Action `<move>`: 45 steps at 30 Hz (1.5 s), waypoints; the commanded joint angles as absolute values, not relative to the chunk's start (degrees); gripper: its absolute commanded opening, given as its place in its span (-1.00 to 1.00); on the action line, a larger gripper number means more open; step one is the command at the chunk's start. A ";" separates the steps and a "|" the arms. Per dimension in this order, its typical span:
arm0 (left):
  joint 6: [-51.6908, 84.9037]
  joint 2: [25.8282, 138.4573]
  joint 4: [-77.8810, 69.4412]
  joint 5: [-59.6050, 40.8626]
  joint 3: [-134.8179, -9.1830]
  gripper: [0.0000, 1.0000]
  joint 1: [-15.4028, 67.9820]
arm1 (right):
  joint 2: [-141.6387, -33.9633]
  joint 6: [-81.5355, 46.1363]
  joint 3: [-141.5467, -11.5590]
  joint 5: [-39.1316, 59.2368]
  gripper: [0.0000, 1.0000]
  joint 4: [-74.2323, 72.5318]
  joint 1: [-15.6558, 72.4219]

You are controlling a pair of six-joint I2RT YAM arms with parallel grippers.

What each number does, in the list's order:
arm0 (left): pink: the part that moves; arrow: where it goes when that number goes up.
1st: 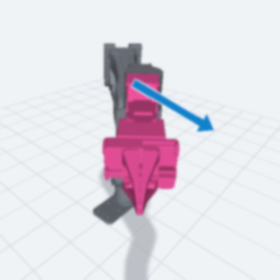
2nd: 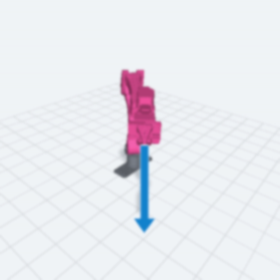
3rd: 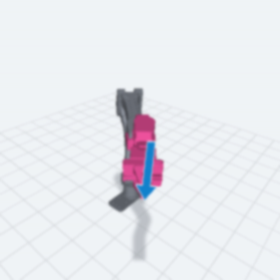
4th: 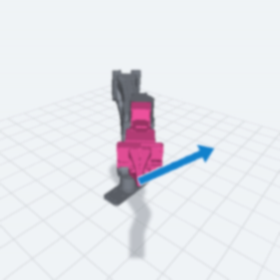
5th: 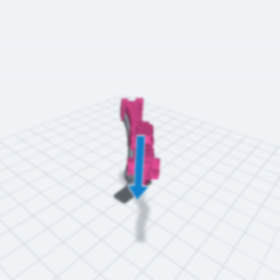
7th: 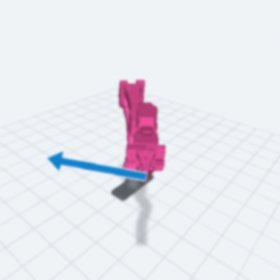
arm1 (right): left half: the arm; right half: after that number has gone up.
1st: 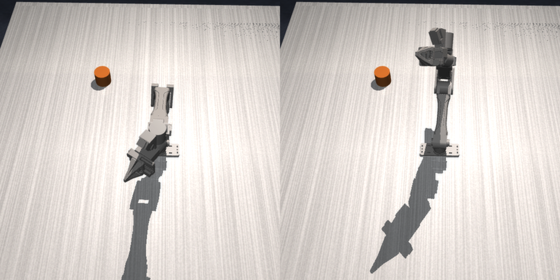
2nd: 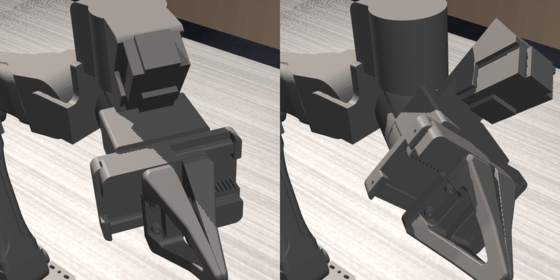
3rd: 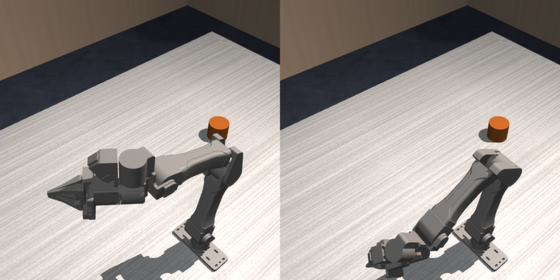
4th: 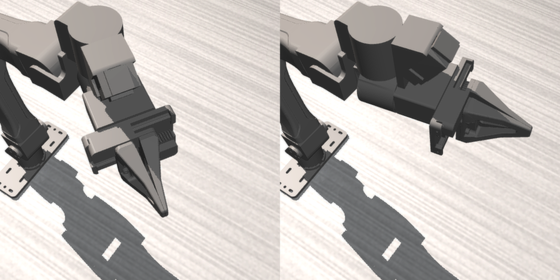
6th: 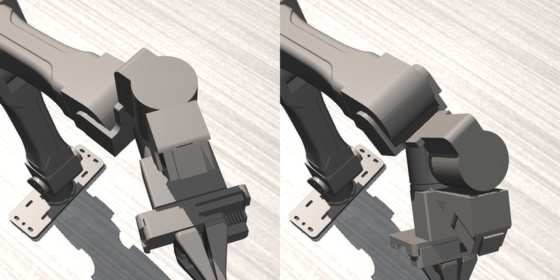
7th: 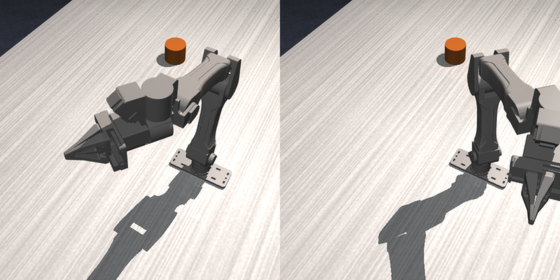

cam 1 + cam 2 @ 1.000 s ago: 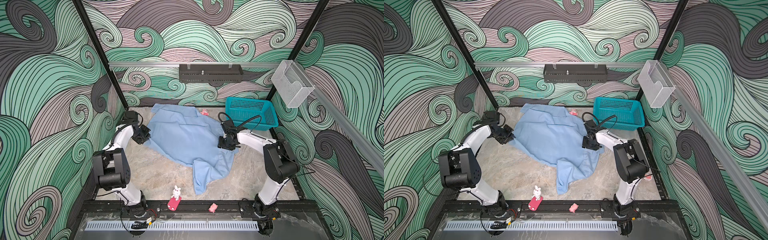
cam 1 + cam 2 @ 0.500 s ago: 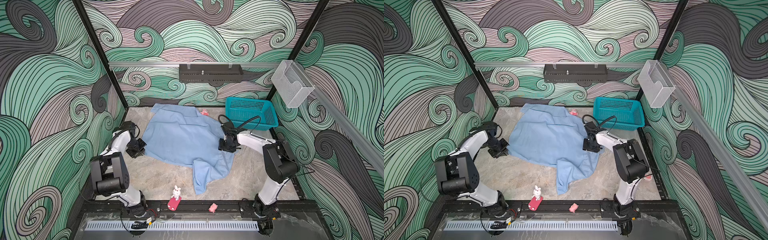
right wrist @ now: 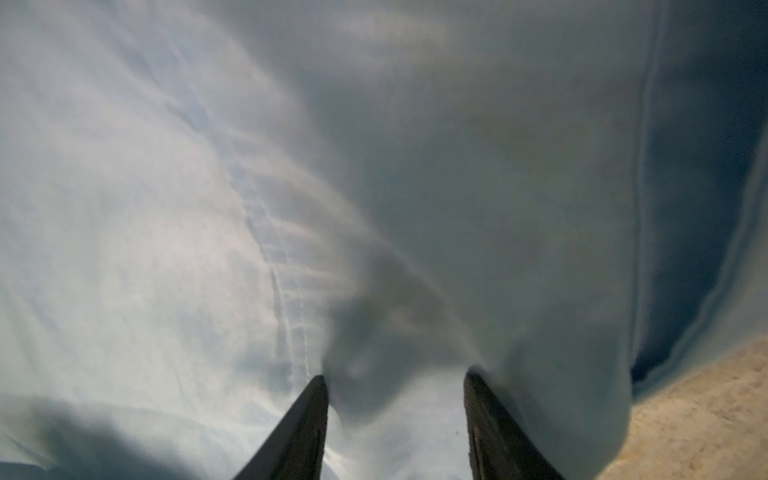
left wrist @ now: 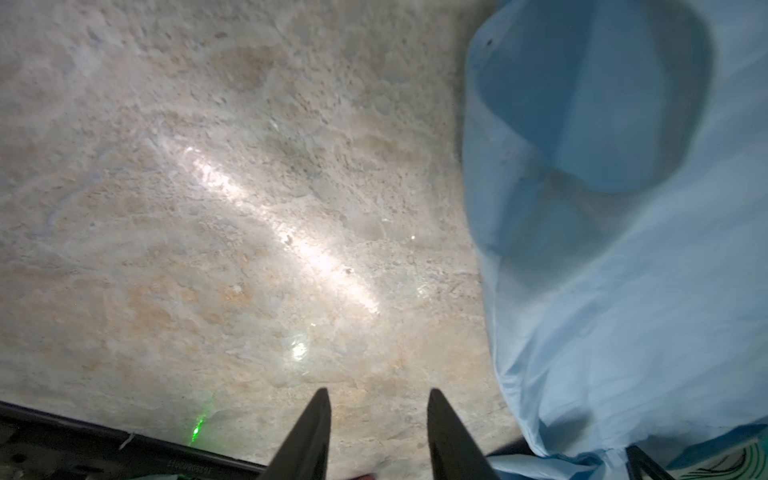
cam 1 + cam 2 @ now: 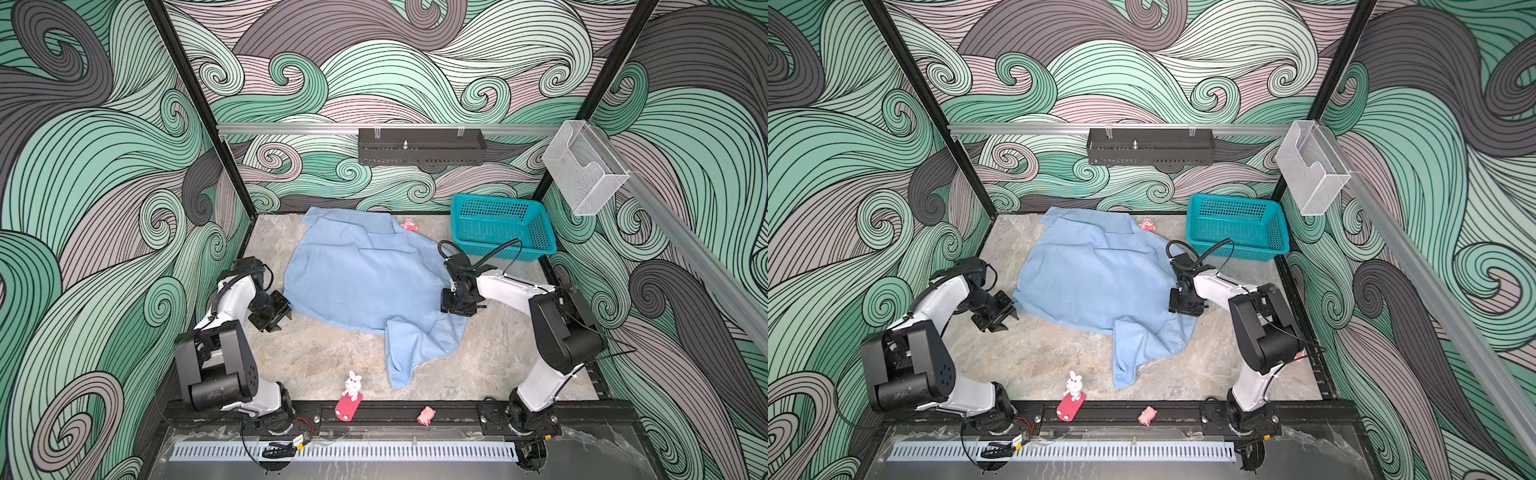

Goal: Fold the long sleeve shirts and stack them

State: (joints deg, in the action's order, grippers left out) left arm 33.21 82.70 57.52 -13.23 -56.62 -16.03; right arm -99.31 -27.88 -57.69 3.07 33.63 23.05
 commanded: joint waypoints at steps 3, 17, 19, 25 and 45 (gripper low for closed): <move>34.89 83.27 54.14 -18.01 -58.86 -0.12 -15.60 | -97.43 -26.99 -56.77 2.43 0.08 36.42 23.73; 32.79 86.23 55.03 -15.75 -55.03 -1.00 -13.80 | -100.64 -27.20 -70.61 2.50 0.13 40.33 28.87; 32.56 82.01 57.54 -15.11 -54.18 -1.00 -13.89 | -101.54 -27.38 -71.76 3.03 0.14 40.36 31.12; 31.82 71.58 62.70 -15.07 -57.72 -0.26 -14.00 | -104.81 -27.86 -71.14 4.22 0.15 39.52 35.18; 38.49 148.77 59.95 -20.83 -155.59 -0.15 -3.36 | -103.57 -28.74 -58.36 3.94 0.13 38.19 35.54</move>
